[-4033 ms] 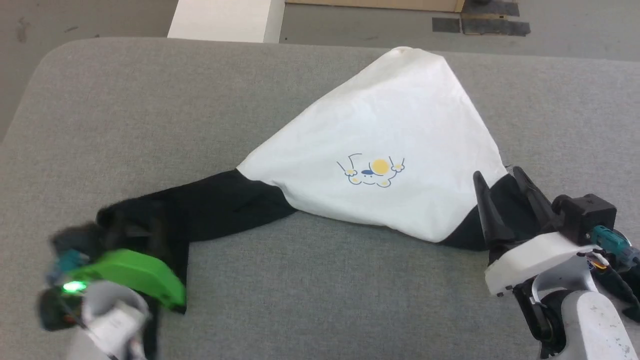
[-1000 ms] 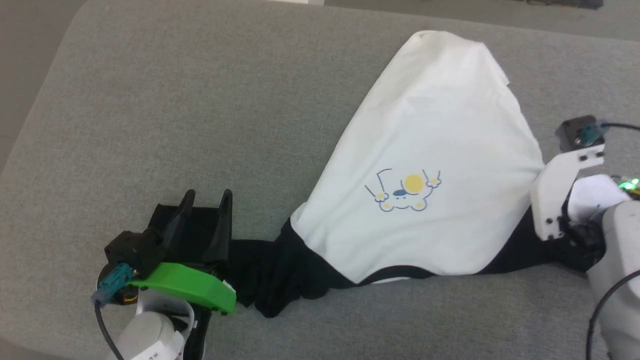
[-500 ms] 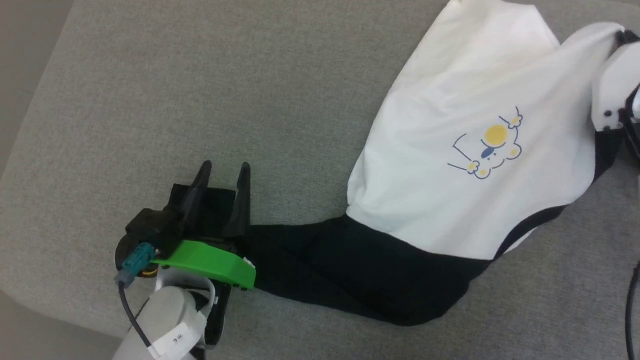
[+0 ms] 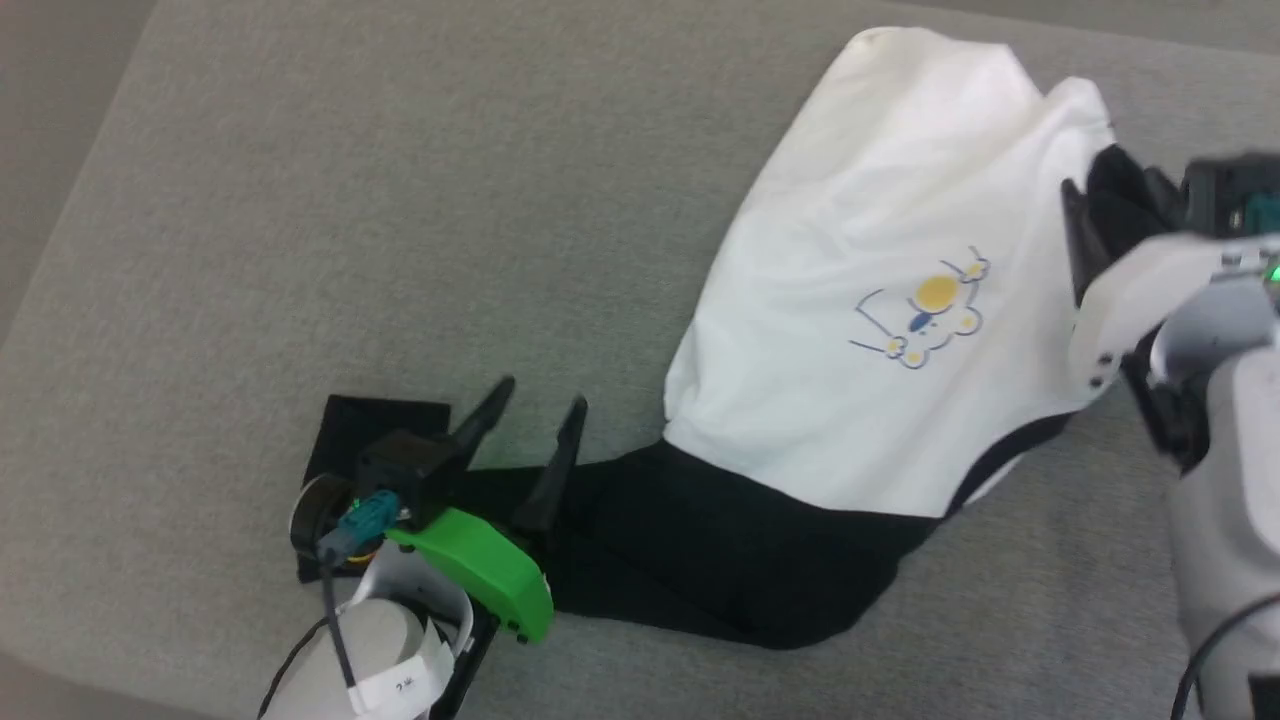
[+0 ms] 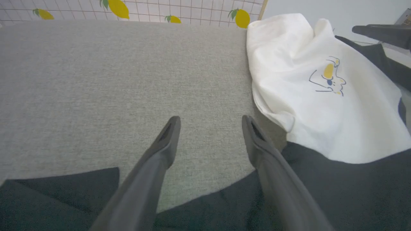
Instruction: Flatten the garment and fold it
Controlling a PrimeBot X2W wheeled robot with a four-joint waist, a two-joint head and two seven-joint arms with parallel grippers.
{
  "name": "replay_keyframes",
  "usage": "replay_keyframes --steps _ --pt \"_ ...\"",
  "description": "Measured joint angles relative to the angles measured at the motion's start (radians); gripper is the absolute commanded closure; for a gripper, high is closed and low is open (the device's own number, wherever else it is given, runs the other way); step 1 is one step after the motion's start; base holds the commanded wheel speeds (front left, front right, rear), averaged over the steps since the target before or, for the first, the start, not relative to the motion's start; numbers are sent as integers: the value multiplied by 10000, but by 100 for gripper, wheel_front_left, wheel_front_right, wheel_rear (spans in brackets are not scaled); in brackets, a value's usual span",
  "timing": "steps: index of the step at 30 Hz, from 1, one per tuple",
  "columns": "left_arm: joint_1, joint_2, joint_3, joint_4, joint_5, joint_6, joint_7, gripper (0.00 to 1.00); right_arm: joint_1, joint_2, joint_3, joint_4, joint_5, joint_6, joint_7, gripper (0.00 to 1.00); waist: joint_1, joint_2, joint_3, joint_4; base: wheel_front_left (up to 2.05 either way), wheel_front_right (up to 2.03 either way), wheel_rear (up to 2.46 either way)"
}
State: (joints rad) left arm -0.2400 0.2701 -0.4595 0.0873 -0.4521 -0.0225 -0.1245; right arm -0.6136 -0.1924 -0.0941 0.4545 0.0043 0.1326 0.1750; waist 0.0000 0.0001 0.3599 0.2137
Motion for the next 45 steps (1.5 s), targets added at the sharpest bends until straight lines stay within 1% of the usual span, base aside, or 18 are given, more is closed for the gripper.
replay_keyframes --steps 3,6,10,12,16,17,19,21,23,27,29,32,33,35,39,43,44,45 --pt "49 349 -389 -21 12 -232 1030 0 1104 278 29 -1172 451 0 -389 0 0 0 -219 -314 0 0 0" --pt "134 755 -752 -102 -38 -483 2150 0 2191 585 6 -2295 669 -2 -460 0 0 0 -422 -642 0 0 0" --pt "153 1269 -945 -322 -268 -598 3432 0 3352 995 -128 -3697 840 -2 -583 0 -1 0 -636 -1097 0 0 0" --pt "145 1450 -922 -309 -297 -543 3864 0 3729 1147 -184 -4184 851 -2 -631 0 -1 0 -700 -1278 0 0 0" --pt "116 1699 -725 -79 -341 -182 4681 0 4349 1336 -46 -4748 1118 -4 -711 0 -1 0 -768 -1596 0 0 0" --pt "84 1732 -719 -42 -351 -132 4907 37 4469 1365 13 -4821 1191 -2 -717 0 -1 0 -771 -1665 0 0 0" --pt "56 1814 -721 -35 -529 -107 5446 100 4614 1396 107 -4884 1285 -2 -729 0 -1 0 -760 -1783 0 0 0" --pt "-29 1990 -721 -142 -853 -167 6019 100 4670 1396 211 -4901 1515 -4 -761 0 -1 0 -720 -1888 0 0 0" --pt "-48 2157 -690 -261 -1035 -272 6303 100 4669 1396 288 -4907 1701 -4 -802 0 -1 0 -664 -1968 0 0 0" --pt "-77 2554 -510 -581 -1304 -439 6527 100 4650 1404 372 -4926 1833 -4 -903 0 -1 0 -516 -2101 0 0 0" --pt "-117 2784 -301 -665 -1294 -426 6508 100 4633 1404 384 -4928 1835 -4 -965 0 -1 0 -433 -2145 0 0 0" --pt "-434 3223 219 -550 -1227 -272 6234 100 4591 1406 393 -4907 1854 -4 -970 0 -1 0 -298 -2187 0 0 0" --pt "-639 3440 472 -389 -1191 -186 6086 100 4576 1404 431 -4870 1887 -4 -963 0 -1 0 -229 -2203 0 0 0" --pt "-1011 3701 857 -111 -1049 -17 5793 100 4503 1404 522 -4823 1904 -4 -963 0 -1 0 -107 -2239 0 0 0" --pt "-1669 3868 1346 495 -811 163 5158 100 4356 1409 654 -4746 1942 -4 -963 0 -1 0 138 -2342 0 0 0" --pt "-2266 3764 1724 1312 -757 426 4316 100 4216 1409 677 -4713 1931 -4 -961 0 -1 0 426 -2449 0 0 0" --pt "-2383 3661 1810 1540 -763 483 4109 47 4191 1409 679 -4707 1927 -4 -961 0 -1 0 495 -2473 0 0 0" --pt "-2450 3580 1827 1730 -750 537 3935 0 4169 1411 685 -4702 1916 -4 -961 0 0 0 549 -2495 0 0 0"
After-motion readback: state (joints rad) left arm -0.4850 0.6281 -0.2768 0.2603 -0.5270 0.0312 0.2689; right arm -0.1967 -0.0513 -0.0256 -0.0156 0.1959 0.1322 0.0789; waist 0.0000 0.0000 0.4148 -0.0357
